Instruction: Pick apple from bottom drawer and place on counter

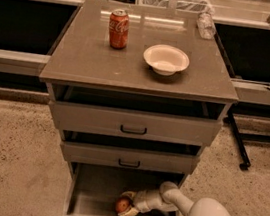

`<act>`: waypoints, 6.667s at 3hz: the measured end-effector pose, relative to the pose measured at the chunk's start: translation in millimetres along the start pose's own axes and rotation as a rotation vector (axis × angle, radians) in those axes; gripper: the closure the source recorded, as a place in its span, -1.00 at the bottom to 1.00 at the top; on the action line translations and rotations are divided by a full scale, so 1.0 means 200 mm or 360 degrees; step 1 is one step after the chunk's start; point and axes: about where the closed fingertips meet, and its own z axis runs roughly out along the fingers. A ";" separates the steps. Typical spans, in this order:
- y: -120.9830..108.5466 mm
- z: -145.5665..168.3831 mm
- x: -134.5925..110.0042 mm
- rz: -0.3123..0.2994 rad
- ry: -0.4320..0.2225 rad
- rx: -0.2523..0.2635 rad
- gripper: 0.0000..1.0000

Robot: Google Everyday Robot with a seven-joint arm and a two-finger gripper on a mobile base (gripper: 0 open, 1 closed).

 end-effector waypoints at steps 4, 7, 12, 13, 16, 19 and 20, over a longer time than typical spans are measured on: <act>0.37 -0.57 -0.89 -0.0569 -0.0419 0.0189 1.00; 0.47 -0.85 -1.71 -0.1094 -0.0453 0.0180 1.00; 0.62 -1.14 -3.15 -0.1581 -0.0407 0.0122 1.00; 0.50 -1.26 -3.27 -0.1481 -0.0382 0.0345 1.00; 0.22 -1.26 -3.32 -0.1389 -0.0074 0.0492 1.00; -0.29 -1.35 -3.44 -0.1294 -0.0103 0.0650 1.00; -0.28 -1.35 -3.44 -0.1295 -0.0104 0.0649 1.00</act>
Offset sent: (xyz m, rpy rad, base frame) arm -0.0427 -0.0184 0.2365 0.3884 -0.4108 0.0270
